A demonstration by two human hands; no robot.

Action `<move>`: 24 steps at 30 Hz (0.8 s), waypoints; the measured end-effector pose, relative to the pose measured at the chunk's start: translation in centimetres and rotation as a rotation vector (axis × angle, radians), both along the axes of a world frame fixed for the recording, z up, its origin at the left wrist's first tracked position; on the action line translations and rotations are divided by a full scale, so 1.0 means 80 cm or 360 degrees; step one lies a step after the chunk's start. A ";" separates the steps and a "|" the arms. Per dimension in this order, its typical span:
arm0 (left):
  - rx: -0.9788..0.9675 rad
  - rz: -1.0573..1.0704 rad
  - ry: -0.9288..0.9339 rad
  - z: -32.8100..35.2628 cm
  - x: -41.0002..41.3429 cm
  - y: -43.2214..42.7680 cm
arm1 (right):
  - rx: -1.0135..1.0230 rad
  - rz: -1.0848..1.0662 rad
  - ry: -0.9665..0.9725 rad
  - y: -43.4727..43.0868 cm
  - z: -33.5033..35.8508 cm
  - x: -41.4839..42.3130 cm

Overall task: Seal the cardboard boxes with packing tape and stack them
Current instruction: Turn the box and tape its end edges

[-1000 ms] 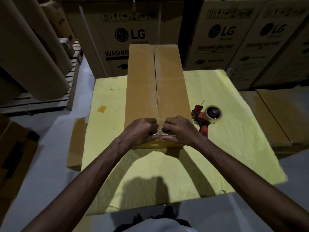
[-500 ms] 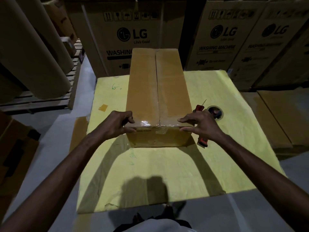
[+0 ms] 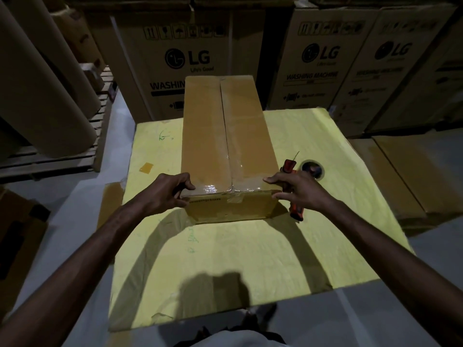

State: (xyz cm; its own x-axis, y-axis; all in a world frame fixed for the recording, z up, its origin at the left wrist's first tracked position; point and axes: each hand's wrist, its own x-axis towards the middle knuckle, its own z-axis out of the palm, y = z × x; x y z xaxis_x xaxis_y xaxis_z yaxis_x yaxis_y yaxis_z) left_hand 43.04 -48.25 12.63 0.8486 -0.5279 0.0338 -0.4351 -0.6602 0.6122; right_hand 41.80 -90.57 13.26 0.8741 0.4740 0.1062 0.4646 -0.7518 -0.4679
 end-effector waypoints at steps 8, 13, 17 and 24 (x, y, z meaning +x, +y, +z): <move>-0.0161 0.0151 0.0117 0.000 -0.015 -0.004 | 0.0138 -0.0070 0.0118 0.004 -0.003 -0.009; -0.0889 0.1077 0.0221 0.005 -0.033 -0.044 | 0.0991 -0.0866 0.0126 0.044 -0.008 -0.015; -0.1047 0.1522 0.0659 0.008 0.010 -0.070 | 0.1098 -0.1287 0.0713 0.088 0.006 0.036; -0.0949 0.1251 0.0711 0.011 0.008 -0.083 | 0.1222 -0.1190 0.1014 0.103 -0.004 0.027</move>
